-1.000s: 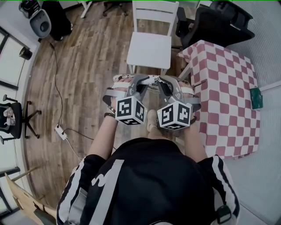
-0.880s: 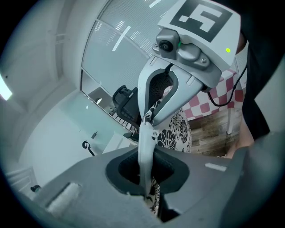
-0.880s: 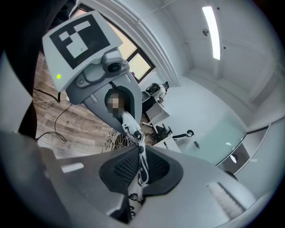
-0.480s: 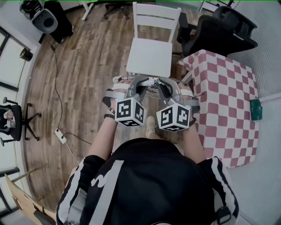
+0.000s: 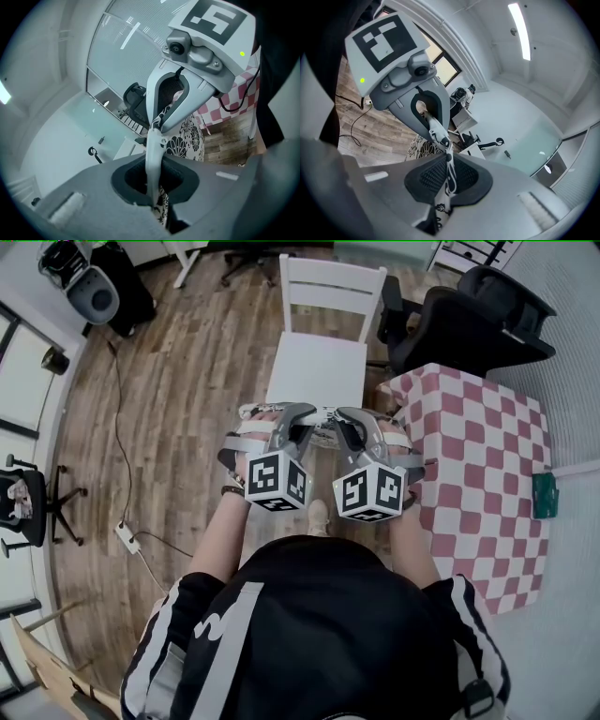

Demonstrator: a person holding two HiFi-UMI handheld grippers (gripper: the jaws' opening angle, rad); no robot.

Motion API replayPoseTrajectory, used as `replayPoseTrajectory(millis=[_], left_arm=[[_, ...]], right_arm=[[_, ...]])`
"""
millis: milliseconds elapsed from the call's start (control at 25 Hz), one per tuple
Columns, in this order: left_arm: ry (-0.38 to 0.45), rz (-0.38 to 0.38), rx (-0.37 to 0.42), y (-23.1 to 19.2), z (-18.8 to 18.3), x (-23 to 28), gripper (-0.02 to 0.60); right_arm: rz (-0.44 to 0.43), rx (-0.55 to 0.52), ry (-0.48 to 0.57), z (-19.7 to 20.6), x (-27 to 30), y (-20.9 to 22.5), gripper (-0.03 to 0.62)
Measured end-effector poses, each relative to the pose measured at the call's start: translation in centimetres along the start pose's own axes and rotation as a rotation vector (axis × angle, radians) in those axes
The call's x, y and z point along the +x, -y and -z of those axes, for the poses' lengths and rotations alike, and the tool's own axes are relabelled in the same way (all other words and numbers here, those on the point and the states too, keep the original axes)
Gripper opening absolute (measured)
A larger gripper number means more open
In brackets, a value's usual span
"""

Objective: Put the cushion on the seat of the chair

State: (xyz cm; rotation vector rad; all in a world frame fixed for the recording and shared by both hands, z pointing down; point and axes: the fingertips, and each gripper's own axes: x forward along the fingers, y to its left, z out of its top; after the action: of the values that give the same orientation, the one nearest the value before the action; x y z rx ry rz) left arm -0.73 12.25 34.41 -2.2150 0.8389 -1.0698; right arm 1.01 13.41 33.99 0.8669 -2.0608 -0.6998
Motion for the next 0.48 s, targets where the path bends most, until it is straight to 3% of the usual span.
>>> replayPoseTrajectory(millis=[480], left_arm=[[-0.014,0.001,-0.009,-2.4,0.1,4.7,0.015]], right_arm=[[-0.019,0.001,0.011,2.5,3.4,3.0,0.011]])
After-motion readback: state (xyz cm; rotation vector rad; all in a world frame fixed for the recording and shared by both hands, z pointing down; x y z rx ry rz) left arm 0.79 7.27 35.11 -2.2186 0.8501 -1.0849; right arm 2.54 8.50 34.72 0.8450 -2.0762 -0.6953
